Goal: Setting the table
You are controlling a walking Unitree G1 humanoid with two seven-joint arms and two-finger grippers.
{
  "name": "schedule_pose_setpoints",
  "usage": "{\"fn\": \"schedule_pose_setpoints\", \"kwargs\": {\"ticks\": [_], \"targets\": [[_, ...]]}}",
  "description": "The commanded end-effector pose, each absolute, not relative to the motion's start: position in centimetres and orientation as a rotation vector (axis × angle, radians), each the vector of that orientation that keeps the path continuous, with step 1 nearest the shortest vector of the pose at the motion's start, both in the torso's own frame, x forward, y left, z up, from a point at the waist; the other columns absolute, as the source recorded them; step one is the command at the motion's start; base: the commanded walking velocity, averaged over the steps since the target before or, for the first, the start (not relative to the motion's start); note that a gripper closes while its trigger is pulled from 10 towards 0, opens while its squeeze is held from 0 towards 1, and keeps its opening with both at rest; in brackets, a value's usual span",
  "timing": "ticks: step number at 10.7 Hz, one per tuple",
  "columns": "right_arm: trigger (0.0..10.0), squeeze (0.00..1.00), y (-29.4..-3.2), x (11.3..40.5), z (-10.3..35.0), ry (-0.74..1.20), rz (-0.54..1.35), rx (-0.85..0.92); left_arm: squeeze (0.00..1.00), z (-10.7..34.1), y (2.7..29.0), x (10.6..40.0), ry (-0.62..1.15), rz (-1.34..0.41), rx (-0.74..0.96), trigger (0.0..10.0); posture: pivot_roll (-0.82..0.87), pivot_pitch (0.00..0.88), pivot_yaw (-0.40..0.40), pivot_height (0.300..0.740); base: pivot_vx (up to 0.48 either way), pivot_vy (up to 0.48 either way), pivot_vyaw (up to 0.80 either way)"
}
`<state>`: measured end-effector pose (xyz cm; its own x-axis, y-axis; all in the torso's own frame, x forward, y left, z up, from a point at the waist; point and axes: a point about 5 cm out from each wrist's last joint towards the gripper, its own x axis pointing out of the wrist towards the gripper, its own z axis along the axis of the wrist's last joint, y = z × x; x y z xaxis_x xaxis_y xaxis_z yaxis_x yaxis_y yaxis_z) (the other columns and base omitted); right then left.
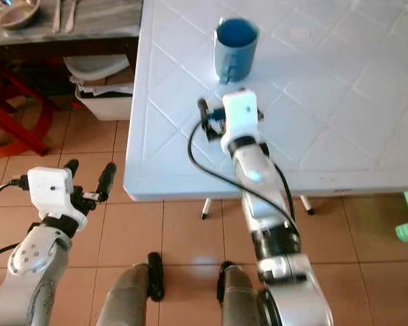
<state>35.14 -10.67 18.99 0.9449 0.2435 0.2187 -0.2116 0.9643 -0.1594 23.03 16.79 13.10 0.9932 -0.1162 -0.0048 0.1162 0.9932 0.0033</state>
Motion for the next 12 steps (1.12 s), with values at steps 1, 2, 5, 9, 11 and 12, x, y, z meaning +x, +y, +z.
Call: {"fn": "schedule_pose_setpoints", "kwargs": {"ticks": [1, 2, 5, 9, 11, 12], "targets": [[10.0, 0.0, -10.8, 35.6, 19.4, -0.252, 0.202, -0.134, 0.0, 13.0, 16.9, 22.5, 0.025, -0.115, 0.008, 10.0, 0.08, 0.37, 0.066, 0.74, 0.0, 0.0, 0.0], [10.0, 0.0, -10.8, 35.9, 19.8, -0.259, 0.2, -0.13, 0.0, 13.0, 16.9, 22.5, 0.027, -0.116, 0.008, 10.0, 0.08, 0.374, 0.065, 0.74, 0.0, 0.0, 0.0], [10.0, 0.0, -10.6, 37.0, 21.4, -0.301, 0.191, -0.135, 0.0, 12.9, 16.7, 22.3, 0.041, -0.119, 0.001, 10.0, 0.08, 0.377, 0.06, 0.74, 0.0, 0.0, 0.0], [10.0, 0.0, -12.6, 37.8, 23.0, -0.368, 0.071, -0.173, 0.0, 12.8, 16.8, 22.4, 0.045, -0.109, -0.005, 10.0, 0.08, 0.368, 0.05, 0.74, 0.0, 0.0, 0.0], [7.3, 0.0, -13.5, 37.9, 23.1, -0.381, 0.025, -0.184, 0.0, 12.8, 16.8, 22.6, 0.042, -0.11, -0.005, 10.0, 0.08, 0.363, 0.052, 0.74, 0.0, 0.0, 0.0], [0.0, 0.0, -13.7, 37.9, 23.1, -0.387, 0.016, -0.187, 0.0, 12.8, 16.8, 22.7, 0.04, -0.109, -0.004, 10.0, 0.08, 0.359, 0.052, 0.74, 0.0, 0.0, 0.0]]}}
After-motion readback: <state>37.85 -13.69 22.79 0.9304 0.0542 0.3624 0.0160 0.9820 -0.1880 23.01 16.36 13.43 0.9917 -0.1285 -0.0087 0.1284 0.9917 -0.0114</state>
